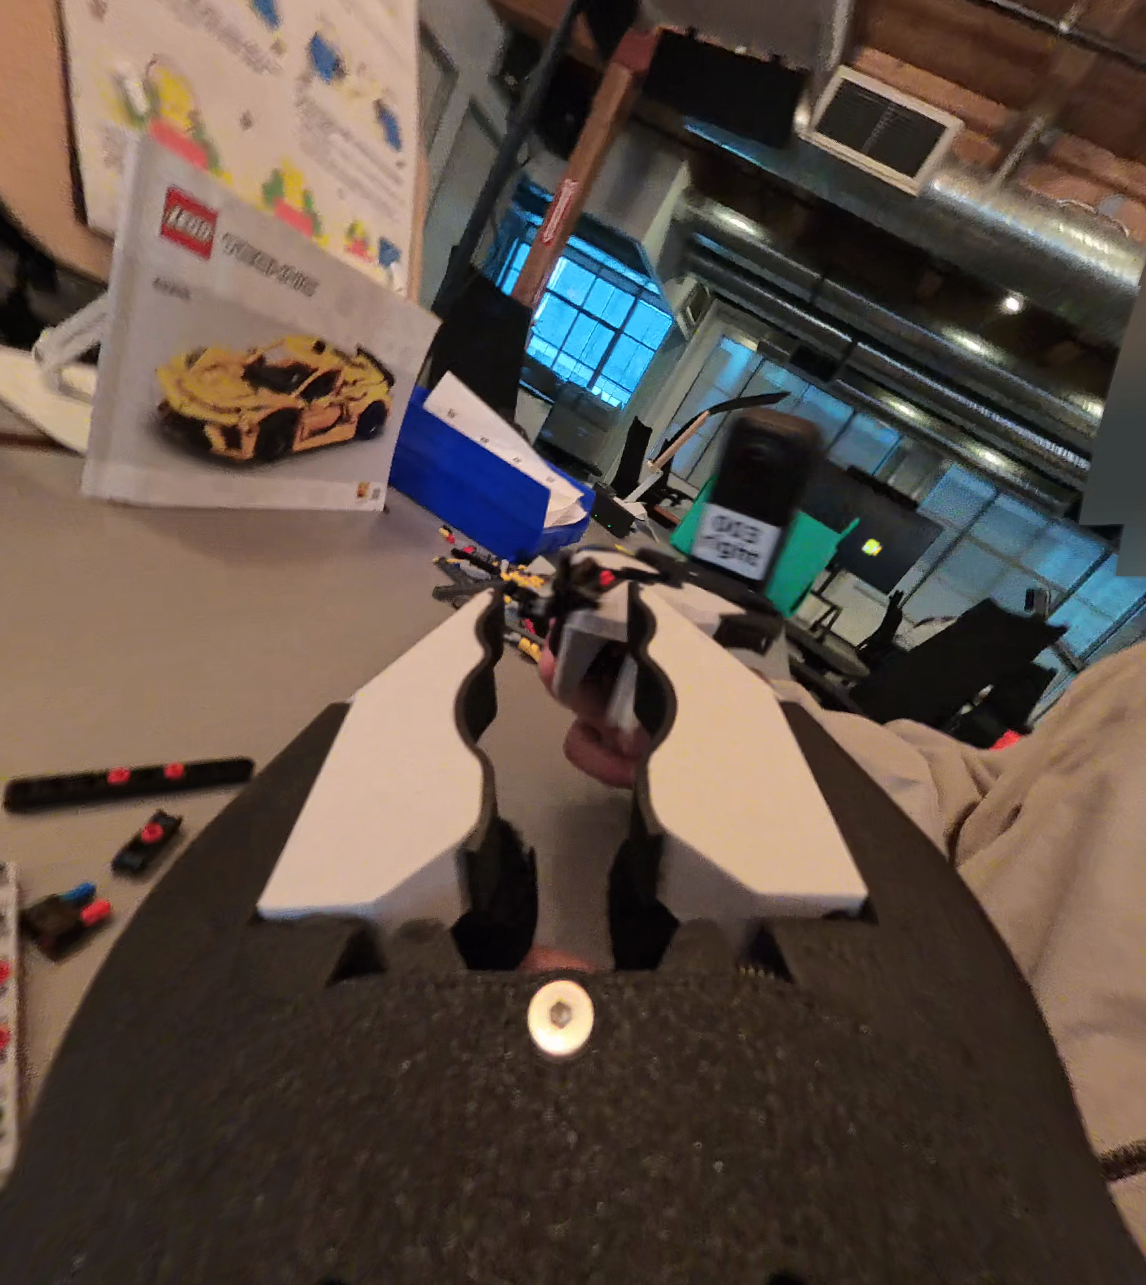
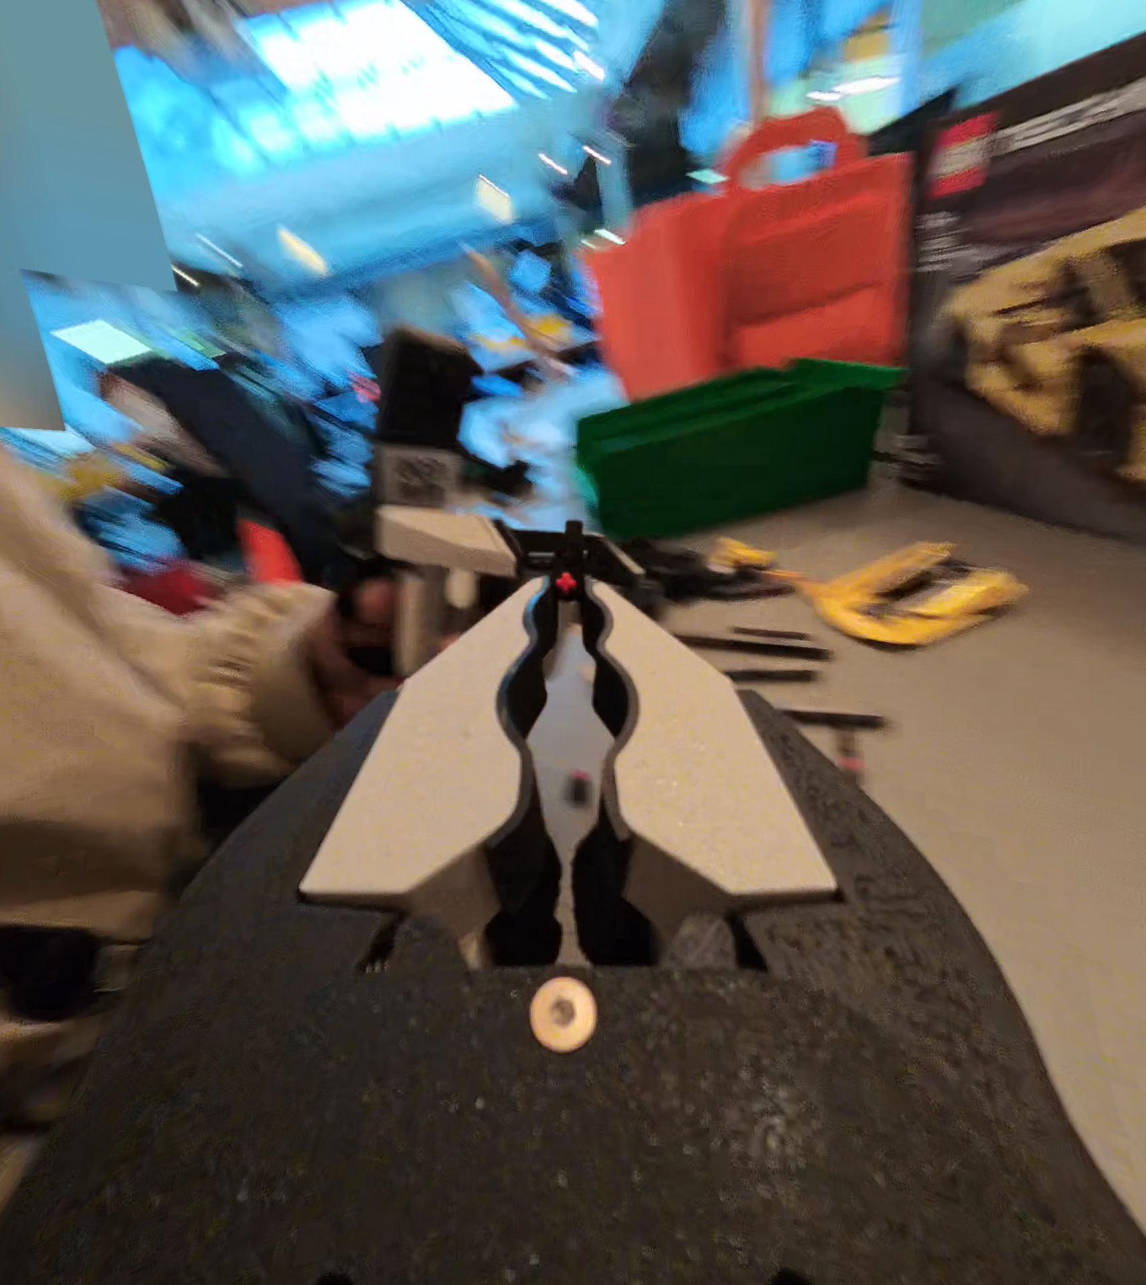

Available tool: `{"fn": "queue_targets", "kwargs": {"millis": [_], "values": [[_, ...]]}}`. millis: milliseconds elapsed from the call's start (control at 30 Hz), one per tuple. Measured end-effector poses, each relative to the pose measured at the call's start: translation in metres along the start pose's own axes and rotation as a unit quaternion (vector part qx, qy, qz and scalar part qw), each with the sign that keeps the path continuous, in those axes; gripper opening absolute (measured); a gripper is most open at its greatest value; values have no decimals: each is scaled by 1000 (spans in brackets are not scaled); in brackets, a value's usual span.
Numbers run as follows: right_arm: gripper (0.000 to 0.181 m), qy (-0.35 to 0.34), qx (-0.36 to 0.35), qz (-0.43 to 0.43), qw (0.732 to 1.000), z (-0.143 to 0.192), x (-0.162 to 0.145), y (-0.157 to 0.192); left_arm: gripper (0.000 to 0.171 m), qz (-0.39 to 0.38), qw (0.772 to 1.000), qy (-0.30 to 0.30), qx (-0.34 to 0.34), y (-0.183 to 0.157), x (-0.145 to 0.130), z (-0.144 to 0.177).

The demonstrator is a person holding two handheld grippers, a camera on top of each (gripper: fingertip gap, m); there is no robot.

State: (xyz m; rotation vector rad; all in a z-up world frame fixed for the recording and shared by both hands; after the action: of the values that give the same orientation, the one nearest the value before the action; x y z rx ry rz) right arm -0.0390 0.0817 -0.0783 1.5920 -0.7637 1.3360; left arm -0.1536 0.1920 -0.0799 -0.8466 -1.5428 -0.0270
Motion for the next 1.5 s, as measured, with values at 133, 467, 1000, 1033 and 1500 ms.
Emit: {"fn": "queue_targets", "kwargs": {"millis": [133, 467, 1000, 1033, 1500], "values": [[6, -27, 106, -146, 983, -1, -2, -5, 32, -22, 999, -8, -34, -8, 4, -1], [6, -14, 102, -132, 986, -4, -5, -1, 17, -18, 999, 3, -42, -10, 2, -3], [9, -4, 127, -142, 982, -2, -7, -3, 15, -24, 996, 43, -70, -8, 4, 5], [8, -2, 131, -148, 980, -2, -7, -4, 15, -28, 996, 49, -71, -8, 4, 6], [6, 48, 144, -166, 974, -2, -16, -11, 15, -92, 988, 111, -51, -6, -2, 11]]}}
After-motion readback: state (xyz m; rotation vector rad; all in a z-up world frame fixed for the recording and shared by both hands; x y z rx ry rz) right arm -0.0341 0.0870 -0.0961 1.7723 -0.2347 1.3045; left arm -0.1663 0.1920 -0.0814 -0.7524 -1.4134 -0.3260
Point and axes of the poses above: each gripper's, where its closed fingertips meet, z back along the fingers, x out of its top, y = z × x across the jaws, the point moved 9 cm from there along z, back along the fingers, and after that the axes turned 5 degrees about -x, right-handed, at the moved point
